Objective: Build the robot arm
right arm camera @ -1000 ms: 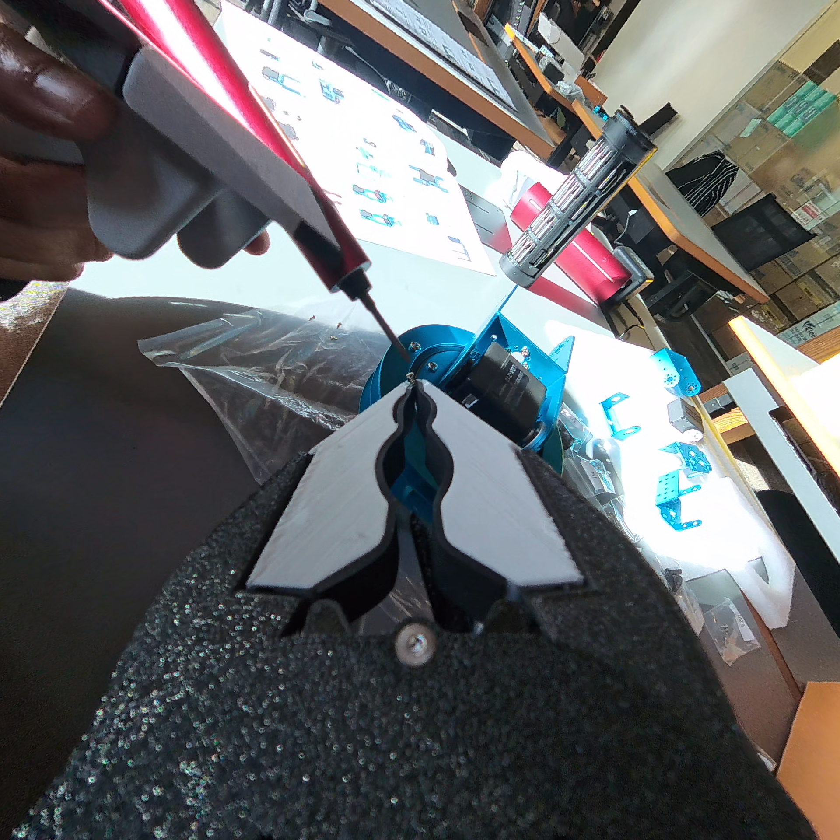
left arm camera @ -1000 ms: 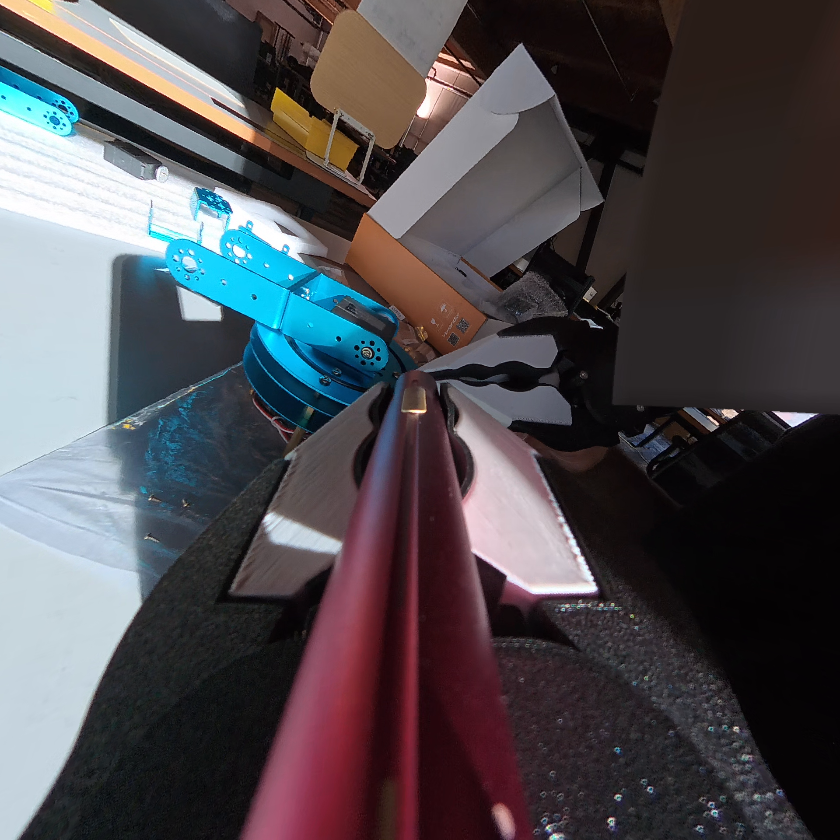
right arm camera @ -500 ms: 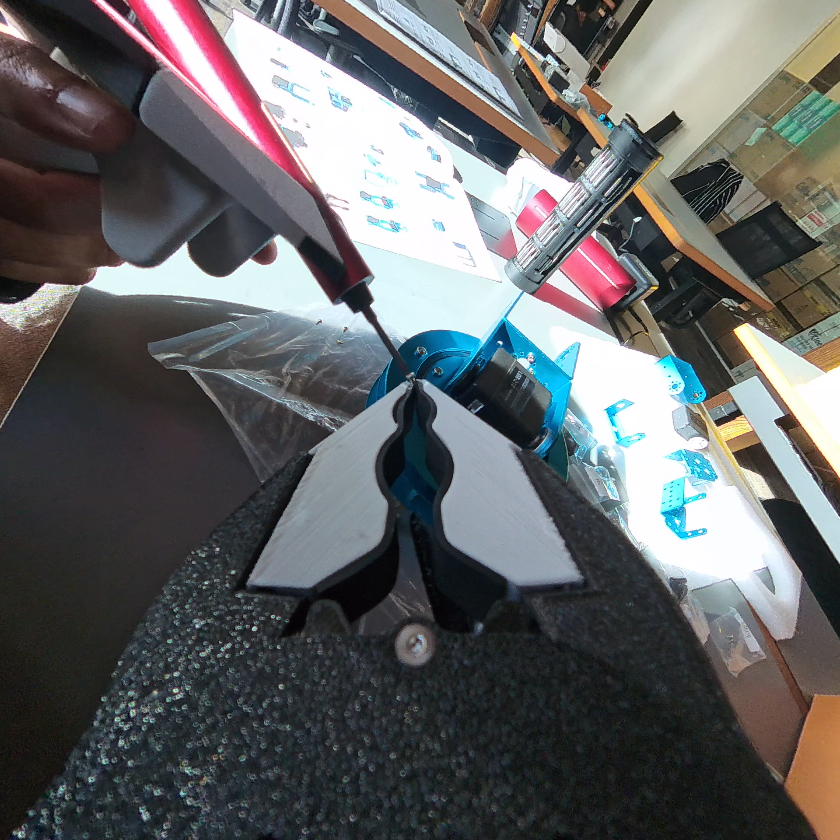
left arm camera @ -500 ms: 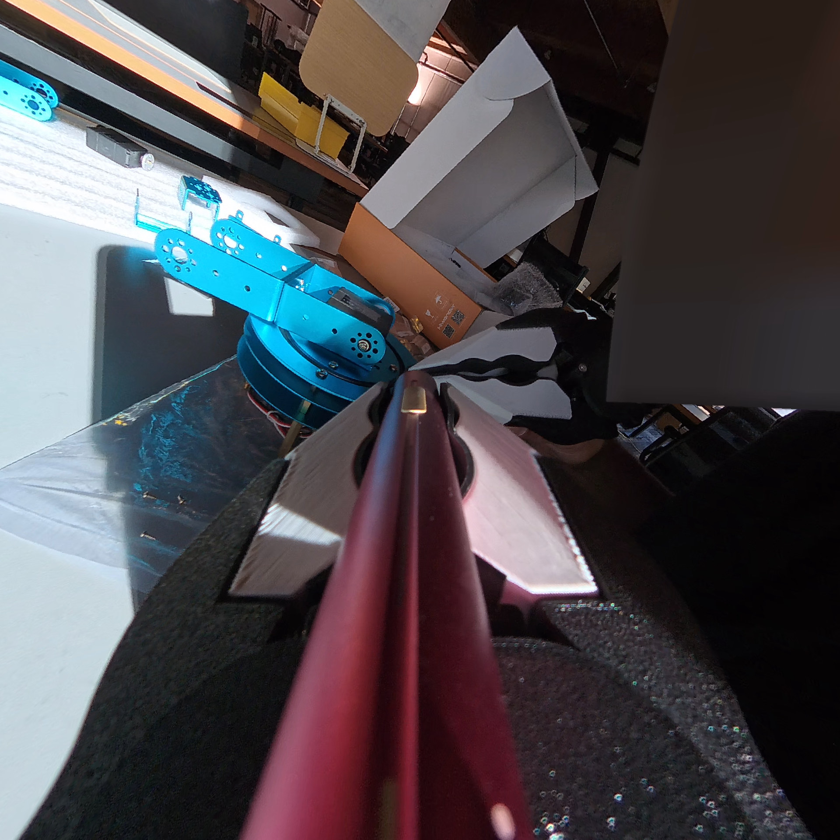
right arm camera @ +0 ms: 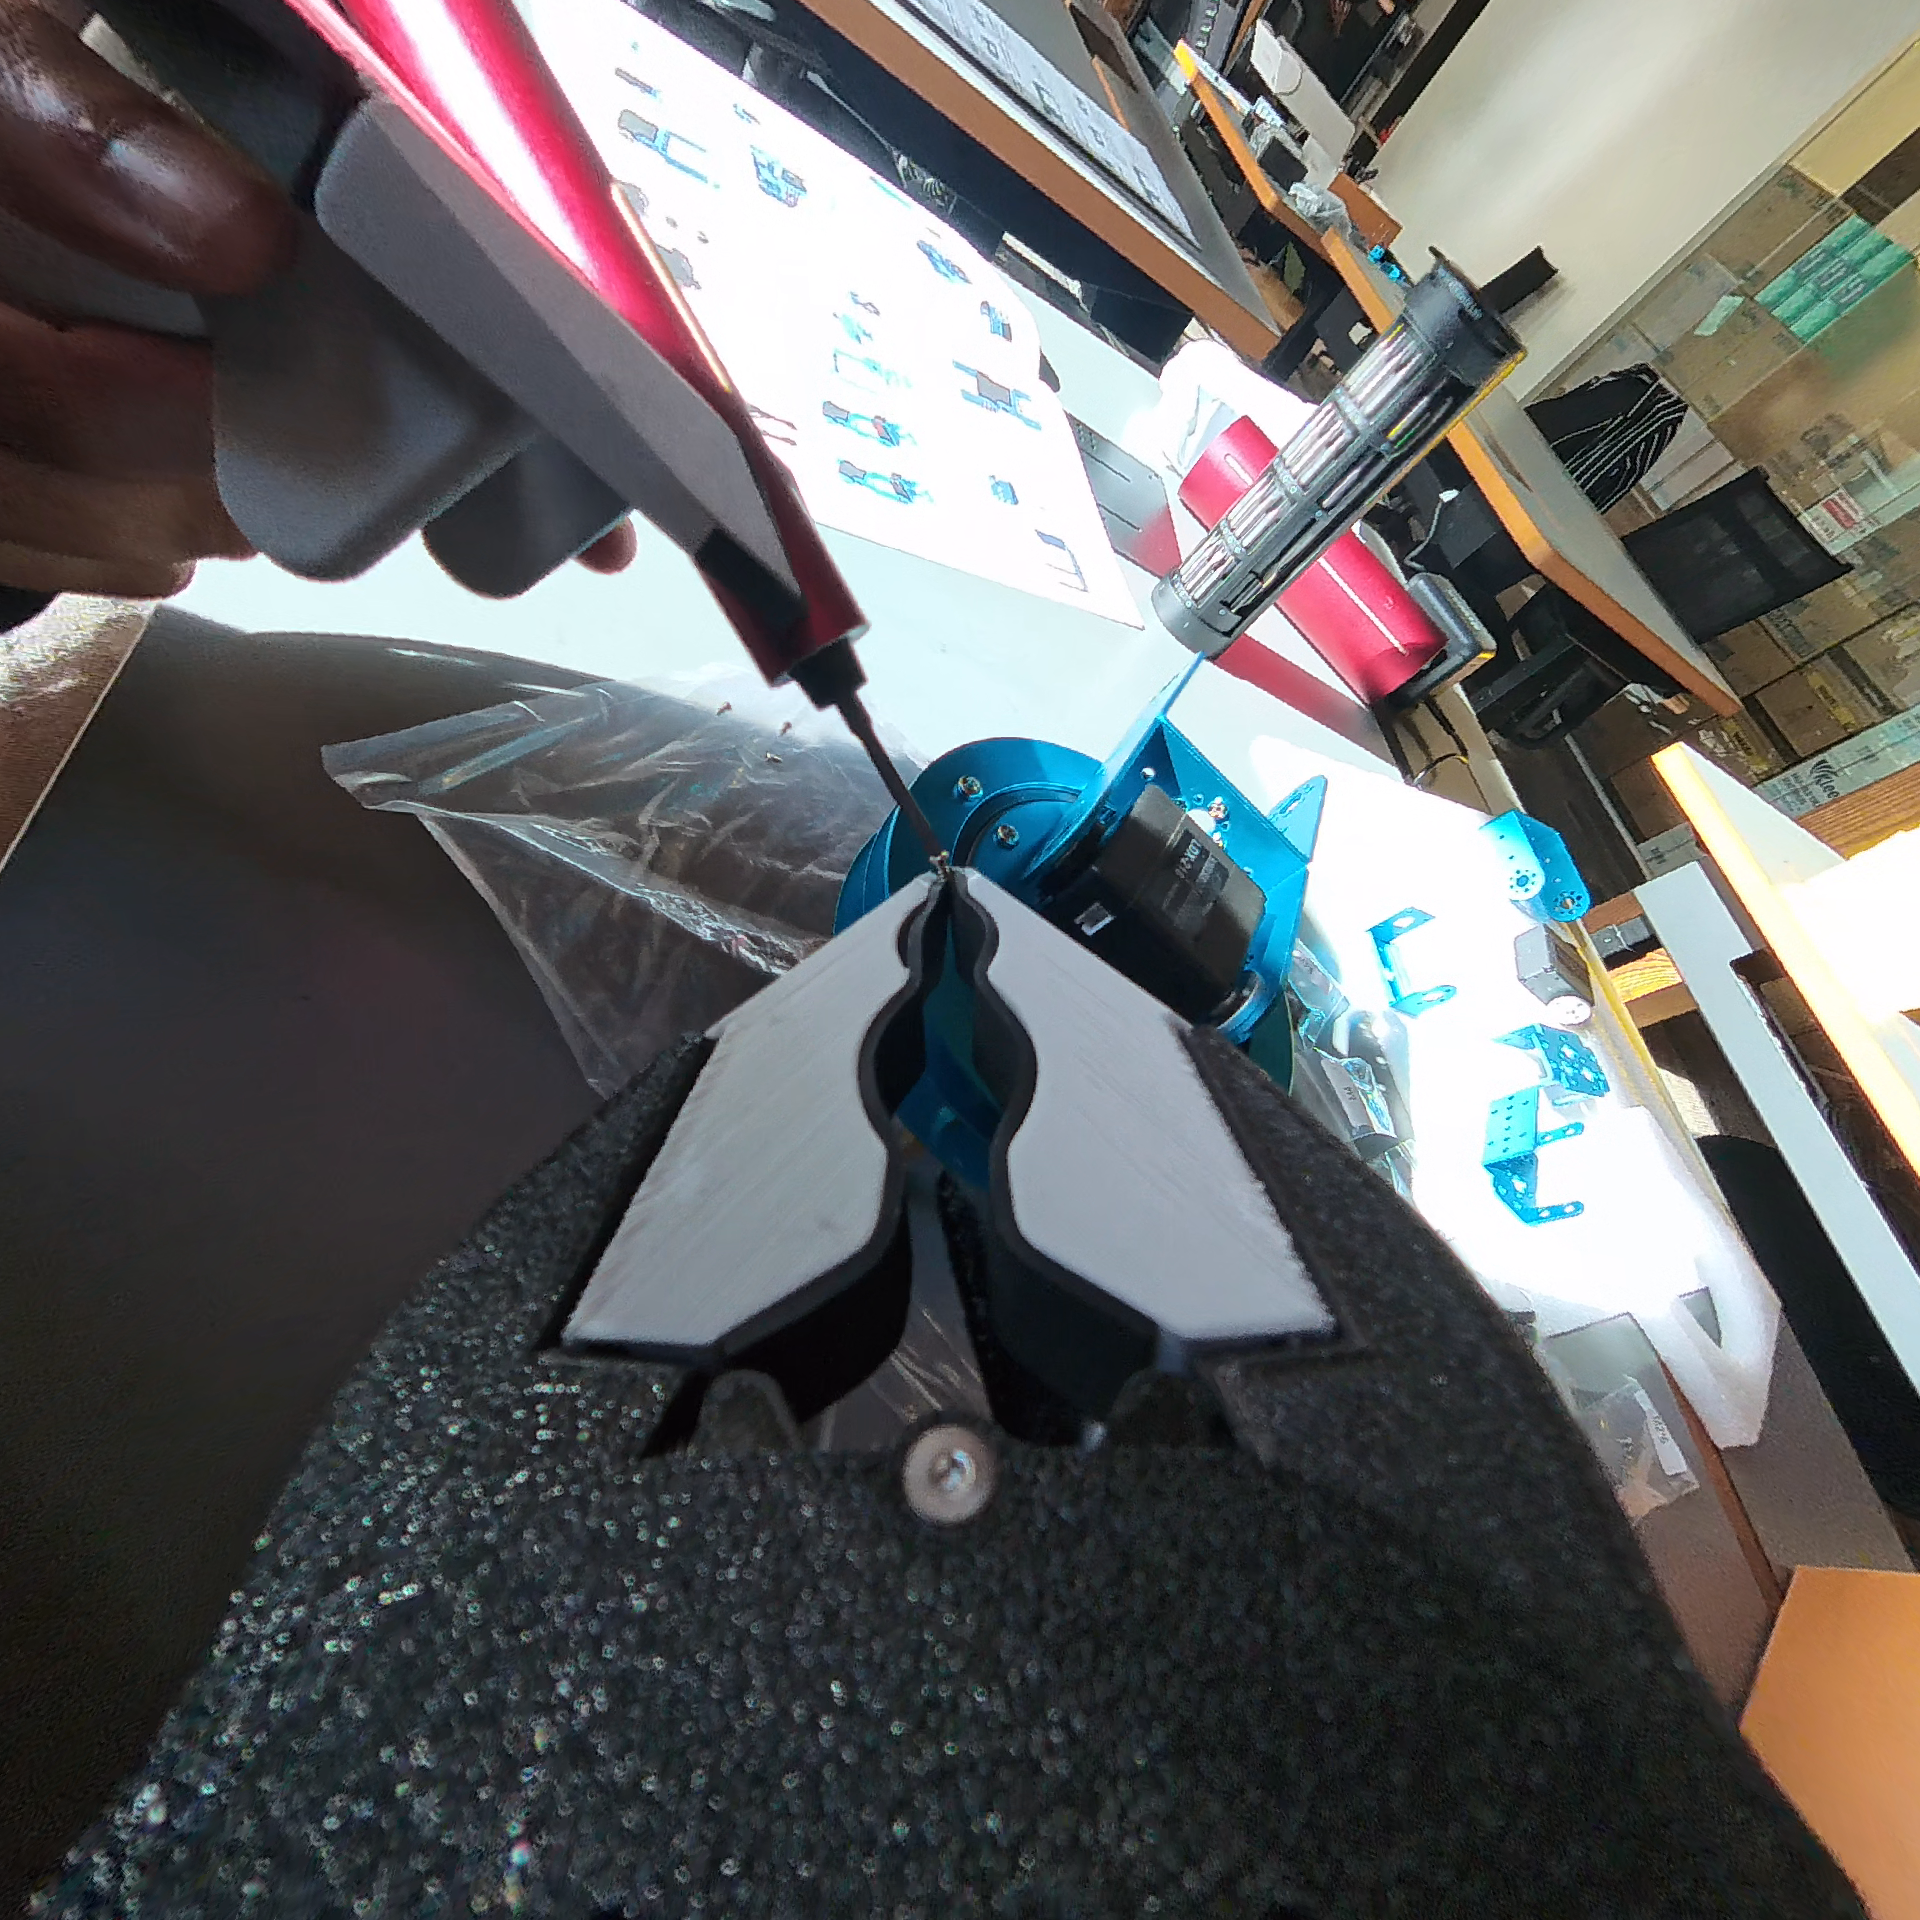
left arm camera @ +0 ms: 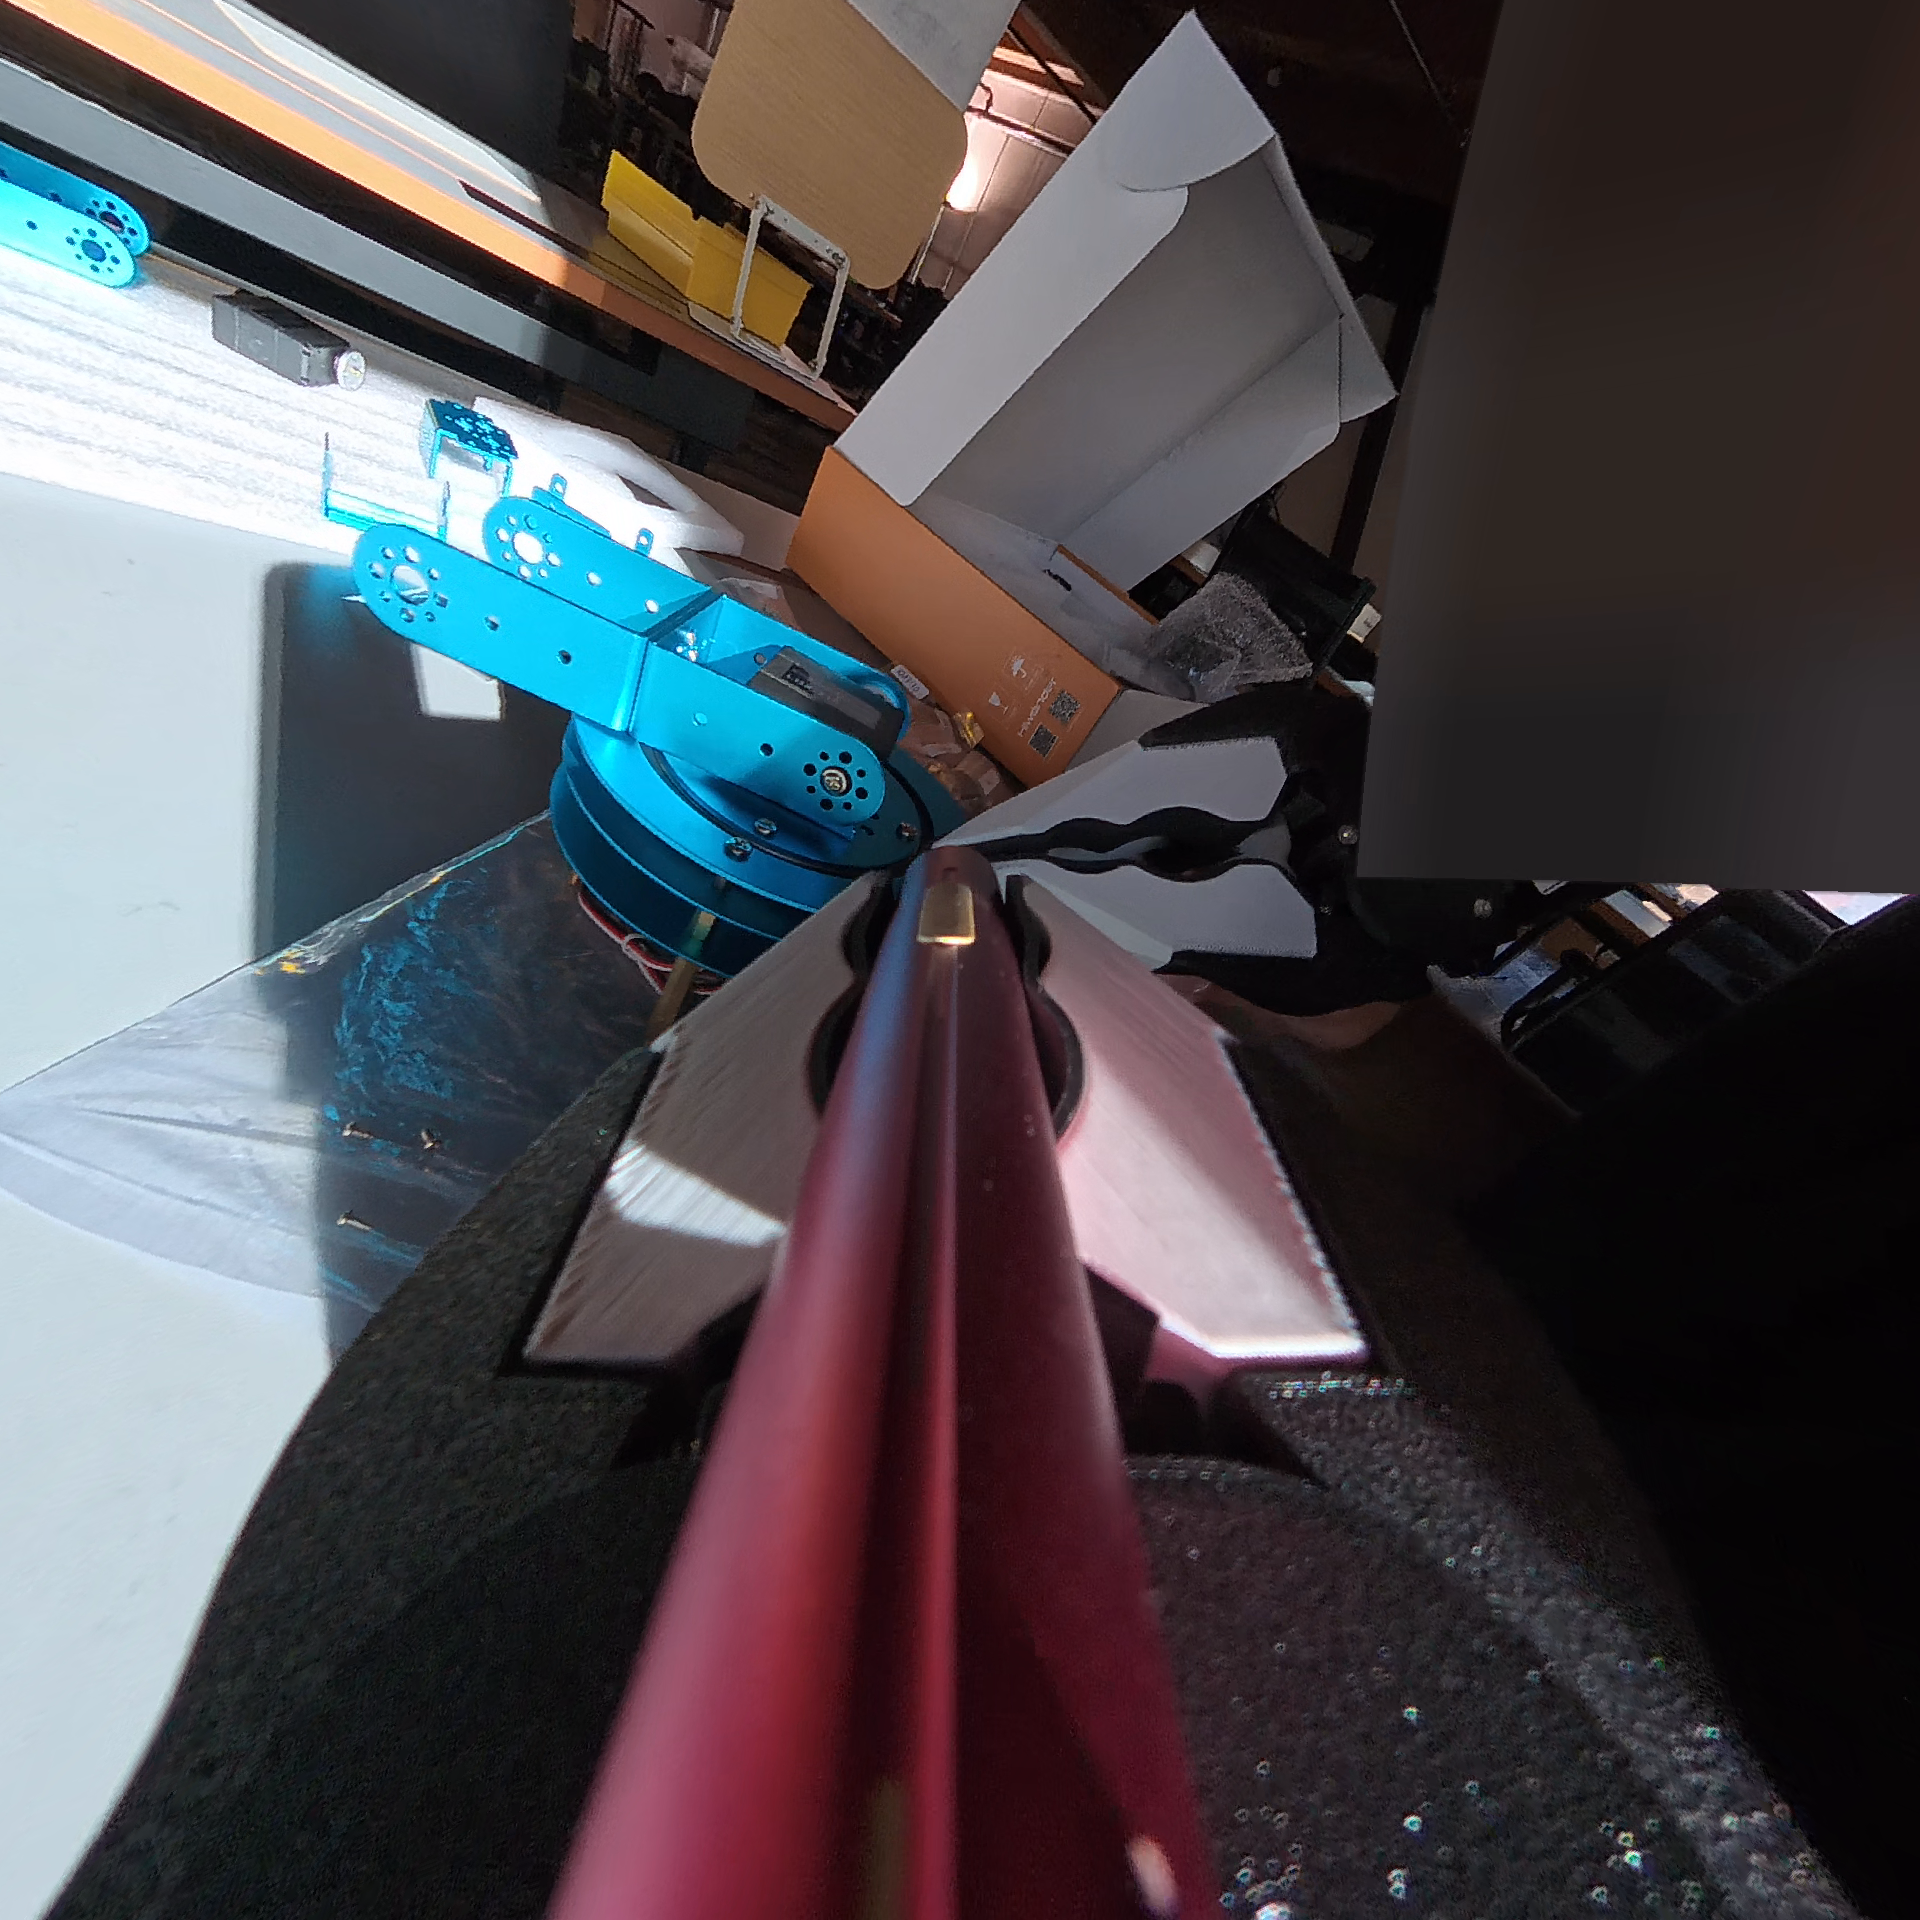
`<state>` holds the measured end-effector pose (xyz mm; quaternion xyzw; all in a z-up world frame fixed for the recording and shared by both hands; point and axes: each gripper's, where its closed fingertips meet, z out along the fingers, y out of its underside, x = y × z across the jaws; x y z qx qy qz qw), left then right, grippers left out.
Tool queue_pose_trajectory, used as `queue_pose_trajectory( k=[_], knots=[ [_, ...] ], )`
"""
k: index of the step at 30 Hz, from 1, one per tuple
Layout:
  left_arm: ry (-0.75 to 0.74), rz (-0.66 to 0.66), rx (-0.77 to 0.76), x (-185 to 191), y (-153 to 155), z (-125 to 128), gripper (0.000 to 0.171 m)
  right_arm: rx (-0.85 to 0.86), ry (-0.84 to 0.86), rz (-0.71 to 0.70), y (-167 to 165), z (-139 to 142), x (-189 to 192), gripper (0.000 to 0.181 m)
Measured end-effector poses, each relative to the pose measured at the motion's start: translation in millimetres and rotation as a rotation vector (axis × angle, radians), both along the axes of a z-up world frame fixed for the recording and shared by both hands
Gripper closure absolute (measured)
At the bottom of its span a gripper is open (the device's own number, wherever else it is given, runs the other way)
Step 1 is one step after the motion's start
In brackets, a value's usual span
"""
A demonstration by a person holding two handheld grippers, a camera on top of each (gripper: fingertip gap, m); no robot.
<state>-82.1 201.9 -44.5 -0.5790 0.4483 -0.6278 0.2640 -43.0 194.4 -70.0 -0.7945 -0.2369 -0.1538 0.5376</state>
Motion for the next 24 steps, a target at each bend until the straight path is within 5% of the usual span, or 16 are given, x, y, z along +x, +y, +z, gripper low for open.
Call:
queue_pose_trajectory(
  k=[24],
  knots=[
    [-0.036,0.01,-0.035,-12,22,-1,0.151,-0.011,-0.037,-0.035,15,1,-4,0.172]
  ],
)
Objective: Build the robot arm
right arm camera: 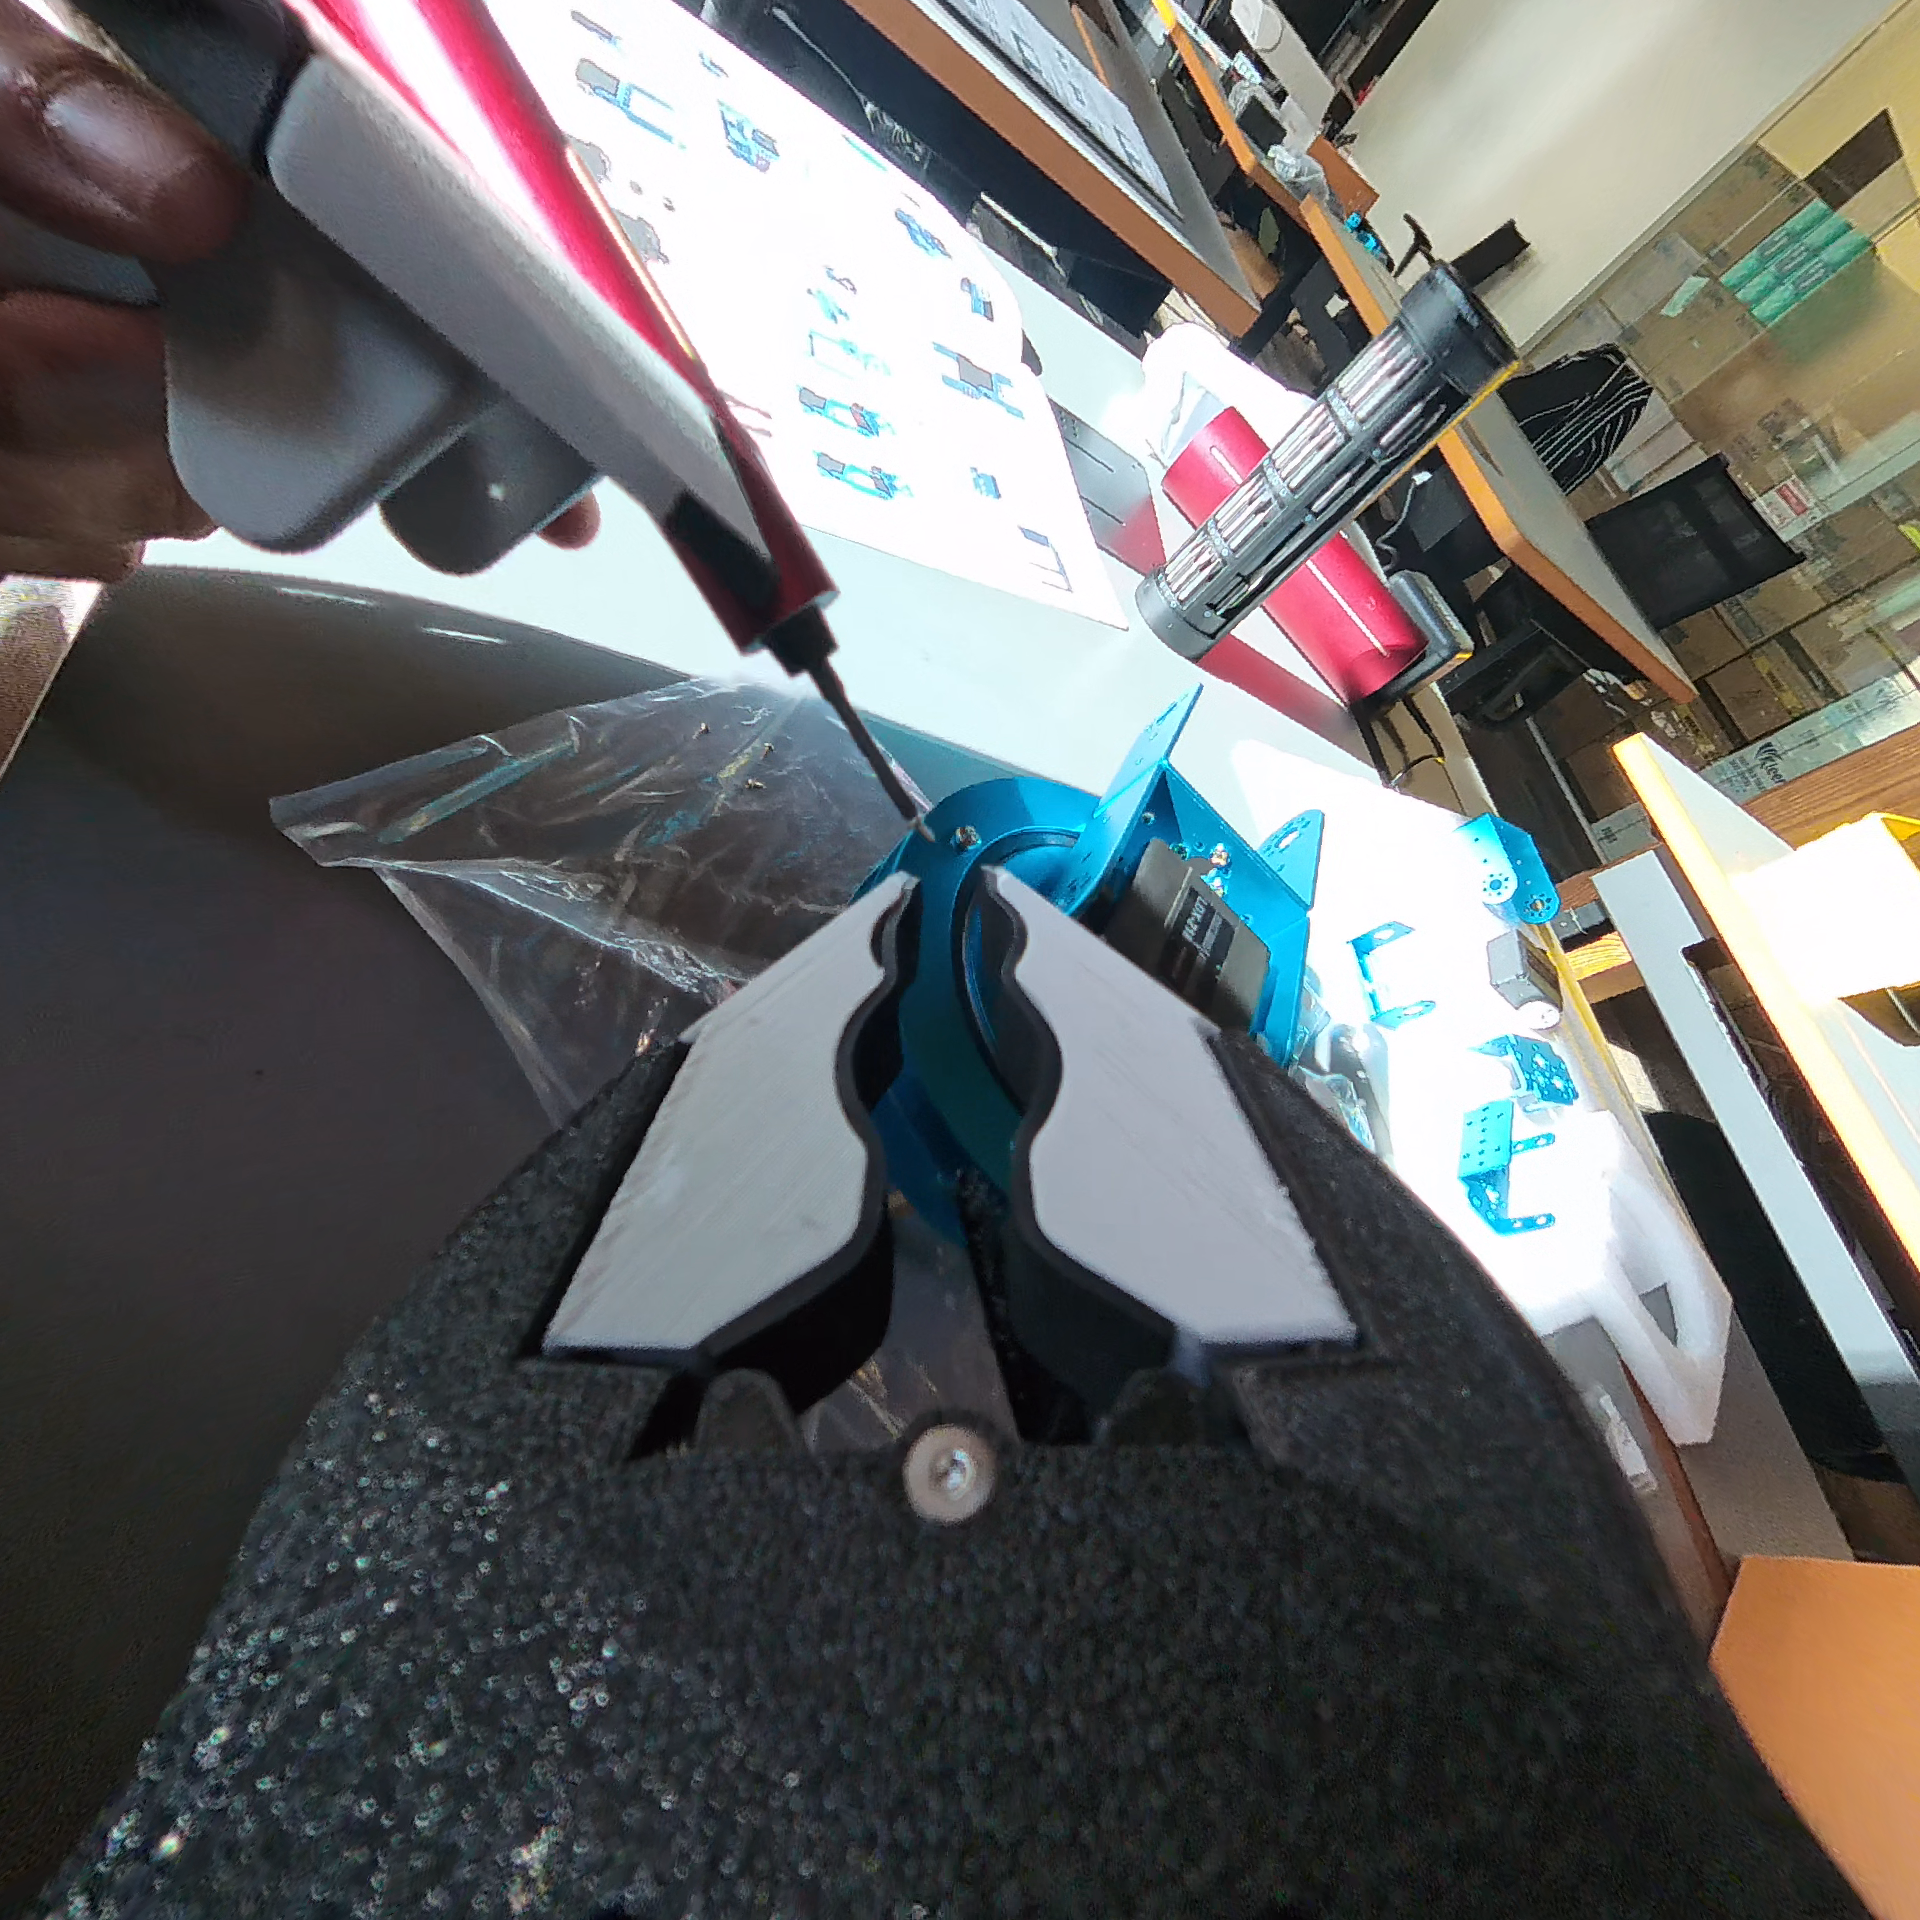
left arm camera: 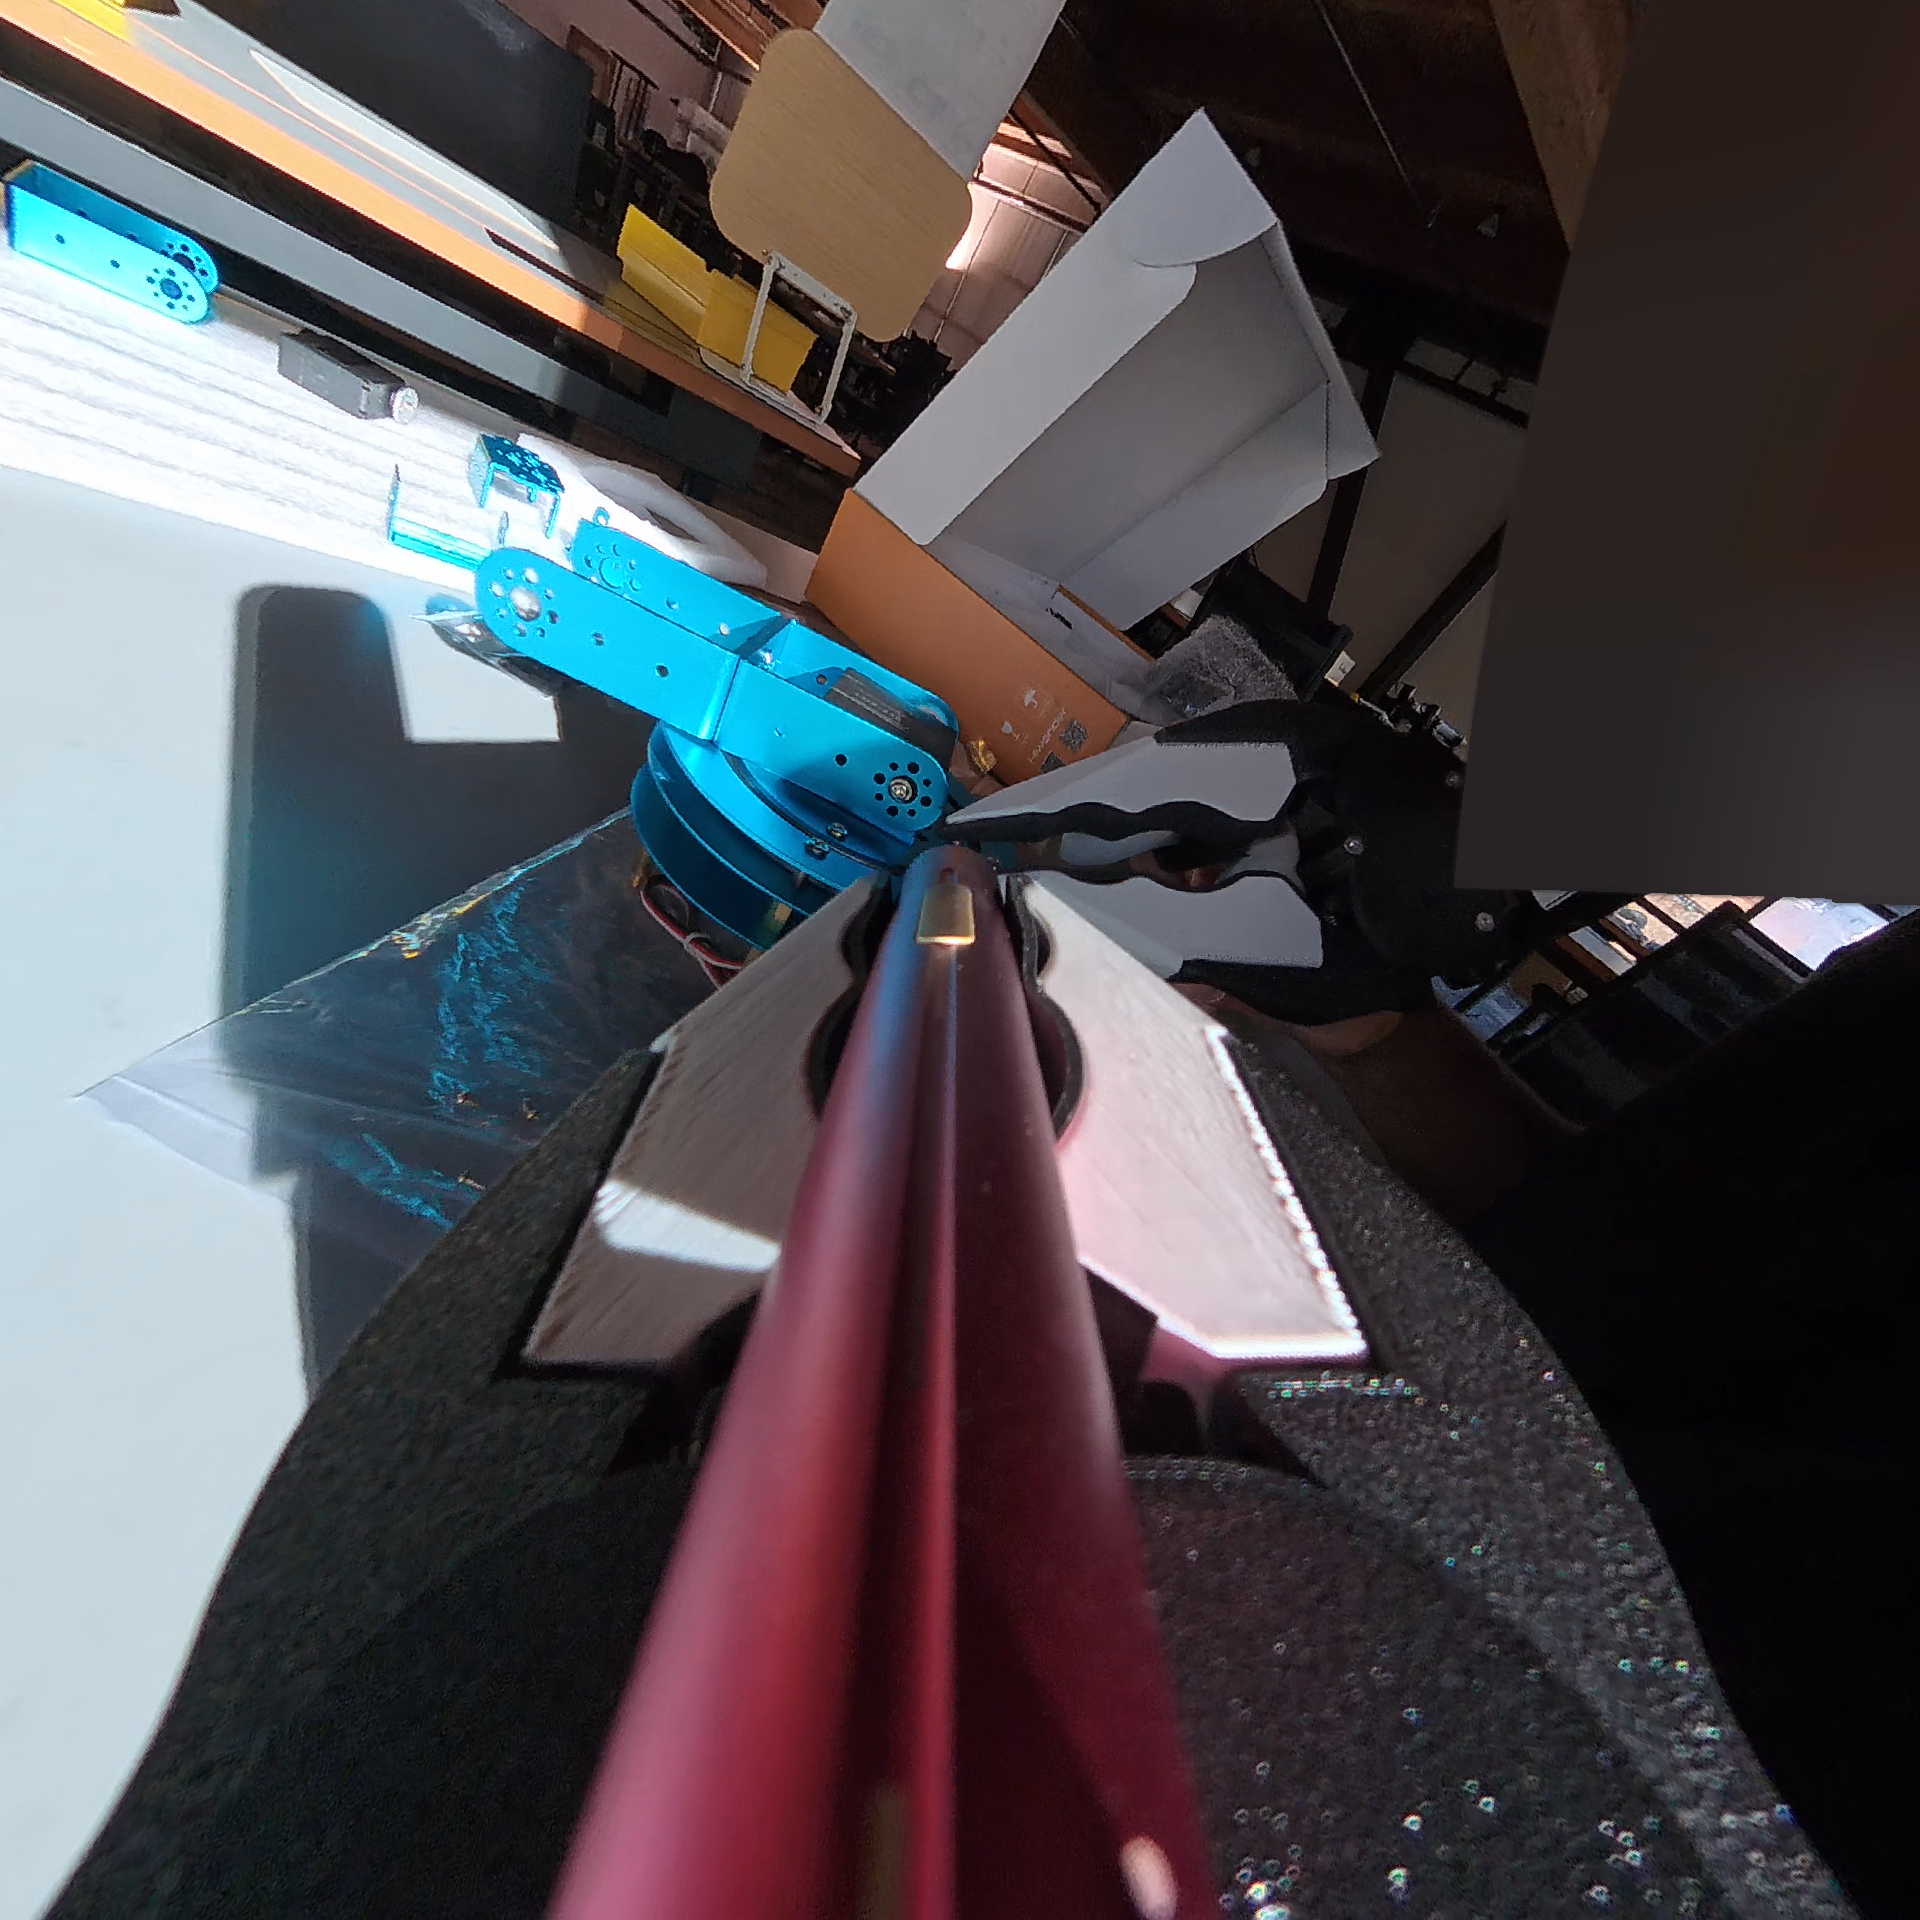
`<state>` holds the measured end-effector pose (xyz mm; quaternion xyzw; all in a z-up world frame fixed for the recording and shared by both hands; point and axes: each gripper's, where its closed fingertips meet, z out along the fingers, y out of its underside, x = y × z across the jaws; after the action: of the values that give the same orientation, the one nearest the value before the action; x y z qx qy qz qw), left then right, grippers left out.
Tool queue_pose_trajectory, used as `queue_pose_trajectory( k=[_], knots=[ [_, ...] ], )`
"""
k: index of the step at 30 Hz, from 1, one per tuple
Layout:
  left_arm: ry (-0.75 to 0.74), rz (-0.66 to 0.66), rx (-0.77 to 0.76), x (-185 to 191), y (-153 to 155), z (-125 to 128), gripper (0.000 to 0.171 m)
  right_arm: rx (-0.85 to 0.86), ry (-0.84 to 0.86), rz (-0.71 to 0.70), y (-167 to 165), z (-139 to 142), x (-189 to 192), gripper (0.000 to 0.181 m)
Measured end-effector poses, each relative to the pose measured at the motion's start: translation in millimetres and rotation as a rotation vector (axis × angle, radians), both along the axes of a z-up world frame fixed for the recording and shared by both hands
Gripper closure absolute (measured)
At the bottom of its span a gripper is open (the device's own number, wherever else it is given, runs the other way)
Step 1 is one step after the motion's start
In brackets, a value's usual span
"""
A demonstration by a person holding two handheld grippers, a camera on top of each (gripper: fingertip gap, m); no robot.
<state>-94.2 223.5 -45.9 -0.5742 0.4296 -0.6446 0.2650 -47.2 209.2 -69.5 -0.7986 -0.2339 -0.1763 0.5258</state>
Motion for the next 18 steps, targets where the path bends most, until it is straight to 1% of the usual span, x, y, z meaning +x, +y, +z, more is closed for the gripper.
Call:
queue_pose_trajectory(
  k=[5,7,9,11,13,16,18],
  knots=[
    [-0.015,0.015,-0.017,3,6,-1,0.15,0.027,0.072,-0.01,-6,9,5,0.168],
    [-0.02,0.022,-0.027,8,7,-2,0.15,0.055,0.128,-0.014,-11,18,9,0.167],
    [-0.018,0.035,-0.035,13,9,-3,0.15,0.104,0.214,-0.026,-16,31,20,0.161],
    [-0.02,0.048,-0.048,17,10,-4,0.15,0.142,0.324,-0.058,-19,42,40,0.148],
    [-0.028,0.06,-0.066,21,11,-4,0.15,0.137,0.44,-0.075,-19,42,59,0.123],
    [-0.035,0.061,-0.088,25,8,-5,0.15,0.083,0.585,-0.038,-14,31,65,0.105],
    [-0.041,0.063,-0.094,27,6,-4,0.15,0.032,0.615,-0.021,-8,20,61,0.095]
  ],
)
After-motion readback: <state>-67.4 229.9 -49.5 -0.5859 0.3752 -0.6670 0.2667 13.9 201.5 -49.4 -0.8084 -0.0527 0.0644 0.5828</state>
